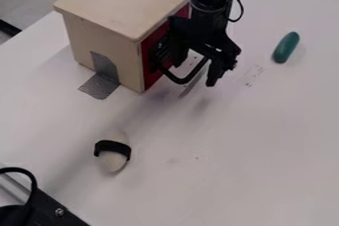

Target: Open the drawer

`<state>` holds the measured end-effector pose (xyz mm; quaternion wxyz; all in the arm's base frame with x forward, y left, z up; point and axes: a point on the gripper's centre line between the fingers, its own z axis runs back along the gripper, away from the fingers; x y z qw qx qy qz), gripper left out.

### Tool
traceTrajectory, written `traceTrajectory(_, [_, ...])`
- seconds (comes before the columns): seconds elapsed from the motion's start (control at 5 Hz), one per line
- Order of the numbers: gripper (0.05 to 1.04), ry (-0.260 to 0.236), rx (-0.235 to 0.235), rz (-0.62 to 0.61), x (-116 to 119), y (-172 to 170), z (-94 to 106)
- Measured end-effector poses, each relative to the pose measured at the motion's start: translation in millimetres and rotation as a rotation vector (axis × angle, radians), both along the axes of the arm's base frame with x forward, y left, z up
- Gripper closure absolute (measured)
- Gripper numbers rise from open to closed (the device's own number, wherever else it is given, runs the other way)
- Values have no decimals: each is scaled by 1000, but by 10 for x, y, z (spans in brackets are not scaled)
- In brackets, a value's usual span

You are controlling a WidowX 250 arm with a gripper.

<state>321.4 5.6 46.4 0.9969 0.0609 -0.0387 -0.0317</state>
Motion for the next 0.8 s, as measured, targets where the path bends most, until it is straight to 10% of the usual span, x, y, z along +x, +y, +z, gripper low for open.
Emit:
traceTrajectory(0.4, [133,41,38,-3,-3,47,-290])
traceTrajectory(0.8, [711,46,58,-25,-56,-26,-389])
